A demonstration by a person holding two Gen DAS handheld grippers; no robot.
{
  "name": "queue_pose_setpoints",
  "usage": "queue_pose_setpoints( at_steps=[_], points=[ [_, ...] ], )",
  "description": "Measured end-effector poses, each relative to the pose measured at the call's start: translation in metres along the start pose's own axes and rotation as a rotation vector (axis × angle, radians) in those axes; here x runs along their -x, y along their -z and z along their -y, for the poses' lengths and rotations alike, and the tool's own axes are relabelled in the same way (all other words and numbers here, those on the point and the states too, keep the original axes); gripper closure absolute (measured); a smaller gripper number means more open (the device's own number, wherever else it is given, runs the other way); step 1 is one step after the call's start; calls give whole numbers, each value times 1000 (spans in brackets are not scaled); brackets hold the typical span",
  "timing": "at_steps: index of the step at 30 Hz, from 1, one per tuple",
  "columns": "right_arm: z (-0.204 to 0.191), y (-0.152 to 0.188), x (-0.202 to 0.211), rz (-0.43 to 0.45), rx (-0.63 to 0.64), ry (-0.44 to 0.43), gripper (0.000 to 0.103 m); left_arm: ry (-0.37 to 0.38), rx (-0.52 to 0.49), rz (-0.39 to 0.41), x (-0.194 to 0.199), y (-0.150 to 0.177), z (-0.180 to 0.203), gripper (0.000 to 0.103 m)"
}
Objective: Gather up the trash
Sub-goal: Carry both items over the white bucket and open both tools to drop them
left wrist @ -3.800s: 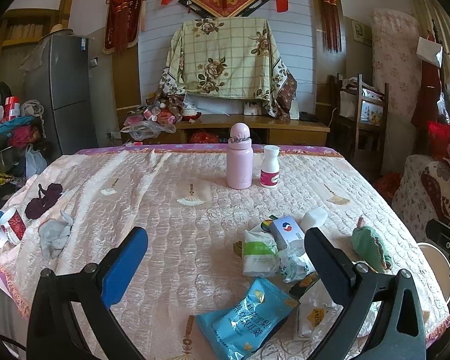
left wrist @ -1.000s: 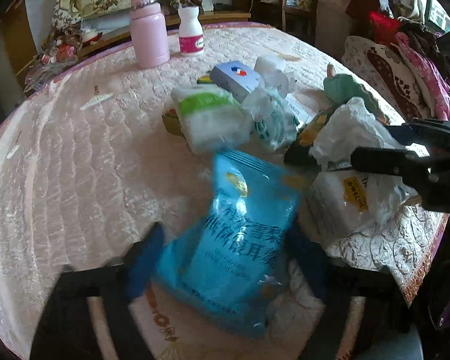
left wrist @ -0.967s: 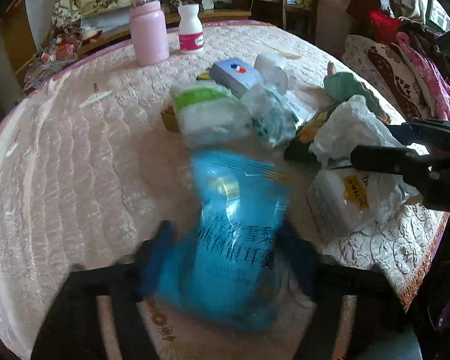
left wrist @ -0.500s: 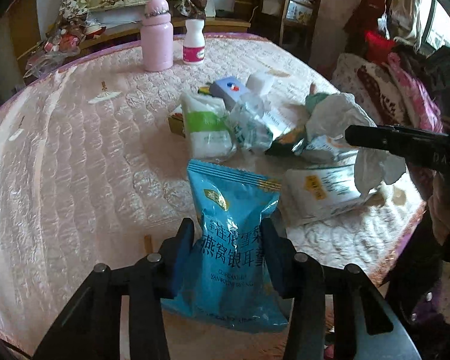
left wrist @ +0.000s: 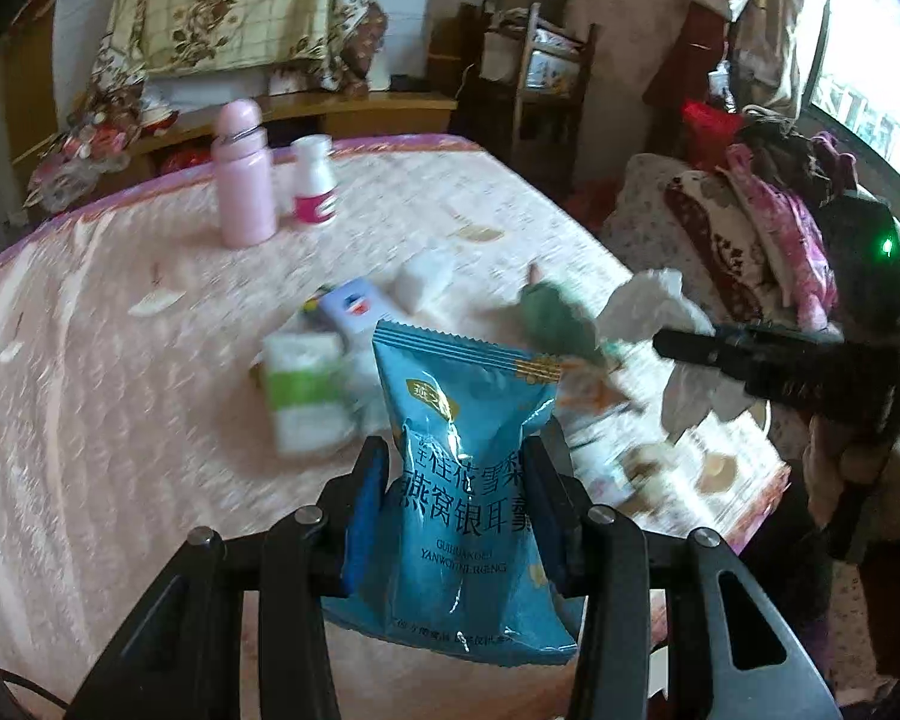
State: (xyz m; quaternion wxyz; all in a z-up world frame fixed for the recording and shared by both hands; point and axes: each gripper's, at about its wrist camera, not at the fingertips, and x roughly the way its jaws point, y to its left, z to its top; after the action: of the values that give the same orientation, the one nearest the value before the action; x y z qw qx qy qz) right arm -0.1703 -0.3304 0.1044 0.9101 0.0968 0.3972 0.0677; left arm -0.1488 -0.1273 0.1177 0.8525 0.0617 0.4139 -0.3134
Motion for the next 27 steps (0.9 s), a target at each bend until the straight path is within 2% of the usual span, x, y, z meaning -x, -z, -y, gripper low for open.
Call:
queue_pose_setpoints(
  at_steps=[11,21,27],
  points=[
    [84,18,38,34,-94,140,74,72,-10,11,-44,-43,90,57],
    [176,45,76,53,-217,295,74,167,-49,-47,-92,-74,189,57],
    [231,65,90,53,-312,364,74,176,-93,-84,-121,-85,244,56]
  ],
)
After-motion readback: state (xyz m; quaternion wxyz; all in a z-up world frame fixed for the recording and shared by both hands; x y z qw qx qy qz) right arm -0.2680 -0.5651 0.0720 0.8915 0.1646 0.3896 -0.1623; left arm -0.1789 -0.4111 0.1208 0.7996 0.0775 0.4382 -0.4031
